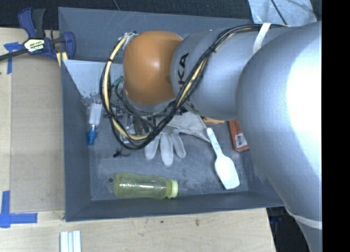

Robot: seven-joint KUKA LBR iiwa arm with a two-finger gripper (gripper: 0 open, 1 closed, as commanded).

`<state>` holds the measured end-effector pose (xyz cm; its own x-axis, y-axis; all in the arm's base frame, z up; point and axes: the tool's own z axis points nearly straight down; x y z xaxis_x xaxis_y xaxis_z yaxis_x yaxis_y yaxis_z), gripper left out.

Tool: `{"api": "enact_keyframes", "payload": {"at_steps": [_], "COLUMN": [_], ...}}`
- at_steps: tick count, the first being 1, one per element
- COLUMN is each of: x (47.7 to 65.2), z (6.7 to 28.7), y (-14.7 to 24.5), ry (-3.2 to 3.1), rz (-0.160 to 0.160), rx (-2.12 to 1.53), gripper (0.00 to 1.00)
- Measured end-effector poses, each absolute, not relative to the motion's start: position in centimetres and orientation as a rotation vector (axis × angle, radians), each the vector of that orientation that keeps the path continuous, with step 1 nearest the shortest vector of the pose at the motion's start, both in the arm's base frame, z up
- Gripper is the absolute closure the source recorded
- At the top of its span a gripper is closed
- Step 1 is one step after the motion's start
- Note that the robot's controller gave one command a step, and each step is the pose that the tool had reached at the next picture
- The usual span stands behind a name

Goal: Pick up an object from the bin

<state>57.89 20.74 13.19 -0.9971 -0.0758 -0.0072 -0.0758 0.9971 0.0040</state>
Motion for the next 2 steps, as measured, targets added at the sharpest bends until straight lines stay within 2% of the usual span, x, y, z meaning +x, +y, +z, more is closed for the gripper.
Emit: {"api": "enact_keyframes", "payload": {"at_steps": [2], "x": [59.3], "z": [8.6], "y": [14.8], "ry": [3.139], "rz": [0.001], "rx": [0.051], "gripper": [0.0]}}
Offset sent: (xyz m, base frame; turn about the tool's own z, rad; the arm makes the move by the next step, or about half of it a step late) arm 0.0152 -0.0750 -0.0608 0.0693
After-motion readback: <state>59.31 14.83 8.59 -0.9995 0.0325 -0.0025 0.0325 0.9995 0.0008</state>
